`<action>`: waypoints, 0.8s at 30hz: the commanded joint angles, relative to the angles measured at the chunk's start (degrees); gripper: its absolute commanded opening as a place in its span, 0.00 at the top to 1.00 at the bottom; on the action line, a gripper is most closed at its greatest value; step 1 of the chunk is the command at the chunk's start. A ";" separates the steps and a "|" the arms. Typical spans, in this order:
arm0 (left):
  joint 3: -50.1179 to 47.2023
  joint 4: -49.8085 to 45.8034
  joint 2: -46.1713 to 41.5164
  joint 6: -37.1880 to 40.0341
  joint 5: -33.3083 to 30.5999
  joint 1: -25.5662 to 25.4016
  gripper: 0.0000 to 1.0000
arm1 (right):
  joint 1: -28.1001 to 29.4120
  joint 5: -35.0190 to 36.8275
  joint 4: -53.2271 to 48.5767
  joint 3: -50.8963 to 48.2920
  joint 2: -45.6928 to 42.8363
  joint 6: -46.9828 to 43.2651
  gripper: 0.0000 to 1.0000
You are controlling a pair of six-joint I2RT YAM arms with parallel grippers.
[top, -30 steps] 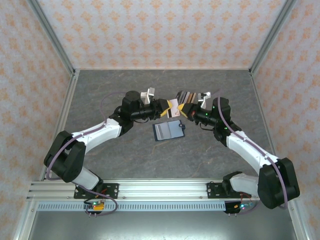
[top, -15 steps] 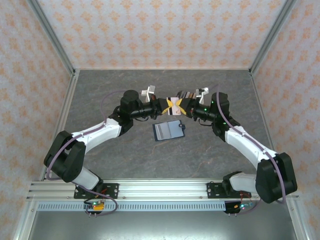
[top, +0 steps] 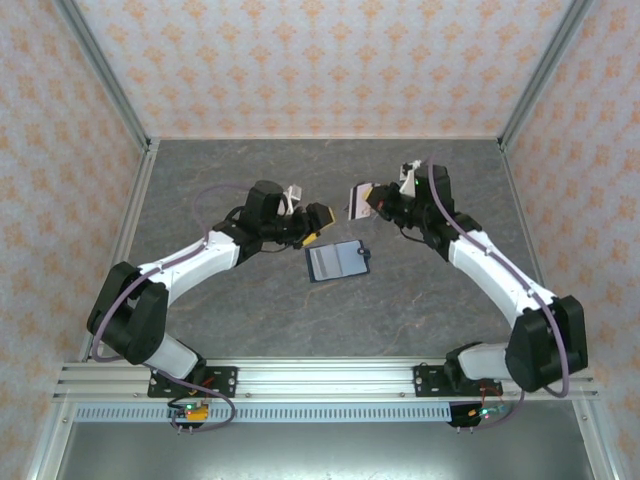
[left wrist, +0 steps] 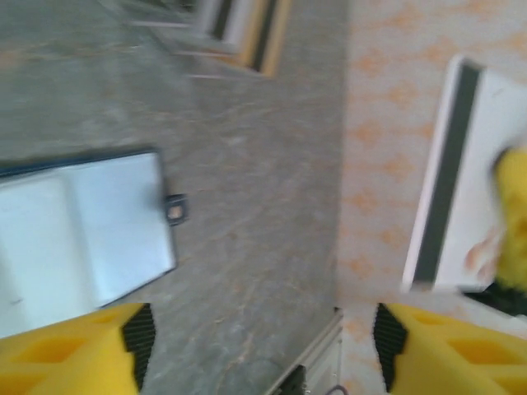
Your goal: Take the credit cards out of the card holder
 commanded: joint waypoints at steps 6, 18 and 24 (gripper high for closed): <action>1.64 -17.40 -0.51 12.25 -11.27 3.20 0.12 | -0.11 25.96 -13.42 13.99 15.78 -6.26 0.99; 0.83 -21.53 -0.94 18.80 -15.11 4.76 0.02 | -0.11 28.14 -16.28 27.30 31.87 -5.17 0.99; 0.50 -21.09 -0.08 18.94 -14.14 5.29 0.01 | -0.12 27.89 -16.38 28.21 34.09 -5.43 0.99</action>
